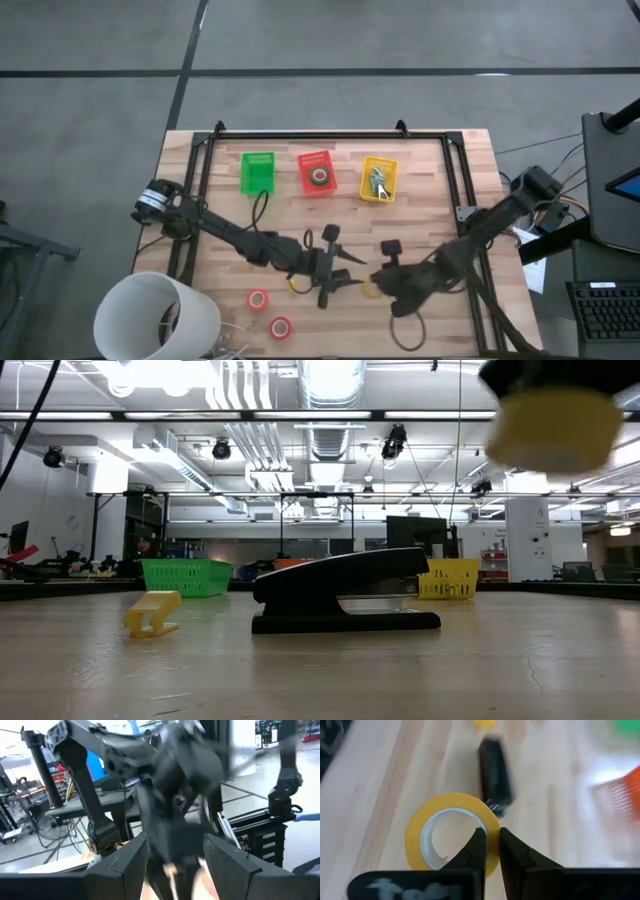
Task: Pick and place Stapler, Stapler remover, tape
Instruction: Put the yellow tape into the orange bin
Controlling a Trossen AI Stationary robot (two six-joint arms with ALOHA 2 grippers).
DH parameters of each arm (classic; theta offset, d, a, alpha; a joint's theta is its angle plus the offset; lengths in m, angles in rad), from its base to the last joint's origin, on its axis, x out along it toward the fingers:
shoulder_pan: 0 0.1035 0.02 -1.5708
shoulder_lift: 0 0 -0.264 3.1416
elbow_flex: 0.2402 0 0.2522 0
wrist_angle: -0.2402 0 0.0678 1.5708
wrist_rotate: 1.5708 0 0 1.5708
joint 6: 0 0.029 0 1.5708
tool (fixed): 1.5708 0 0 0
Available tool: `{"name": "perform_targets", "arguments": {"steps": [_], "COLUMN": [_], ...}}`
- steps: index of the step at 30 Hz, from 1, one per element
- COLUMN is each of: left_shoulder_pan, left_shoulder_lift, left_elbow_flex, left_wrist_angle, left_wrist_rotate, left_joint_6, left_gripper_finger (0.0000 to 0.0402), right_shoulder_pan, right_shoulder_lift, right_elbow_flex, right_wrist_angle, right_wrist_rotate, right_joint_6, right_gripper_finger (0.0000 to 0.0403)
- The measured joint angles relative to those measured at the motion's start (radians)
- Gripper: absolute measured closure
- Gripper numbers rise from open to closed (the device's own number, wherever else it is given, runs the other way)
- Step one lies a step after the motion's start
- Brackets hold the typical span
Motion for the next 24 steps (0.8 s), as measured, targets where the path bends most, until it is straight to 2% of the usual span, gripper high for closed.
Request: {"name": "perform_targets", "arguments": {"steps": [6, 11, 19, 24], "left_shoulder_pan": [-0.011, -0.011, -0.009, -0.005], "left_shoulder_lift": [-0.001, -0.009, -0.01, -0.01], "left_elbow_flex": [-0.002, -0.003, -0.006, -0.006], "left_wrist_angle": [0.0, 0.025, 0.027, 0.023], "left_wrist_rotate": [-0.002, -0.003, -0.037, -0.04], "left_joint_6": [-0.005, -0.005, -0.026, -0.043], "left_gripper_finger": [0.0207, 0.0207, 0.0207, 0.0207], "right_shoulder_pan": [0.073, 0.139, 0.226, 0.248], "right_shoulder_lift": [-0.161, -0.241, -0.229, -0.196], "right_elbow_flex": [0.0, -0.003, -0.006, -0.007], "right_wrist_angle": [-0.02, -0.013, 0.051, 0.183], "right_wrist_rotate": [0.295, 0.463, 0.68, 0.74], "right_joint_6": [-0.092, -0.135, -0.236, -0.386], "right_gripper_finger": [0.0379, 0.0379, 0.0379, 0.0379]}}
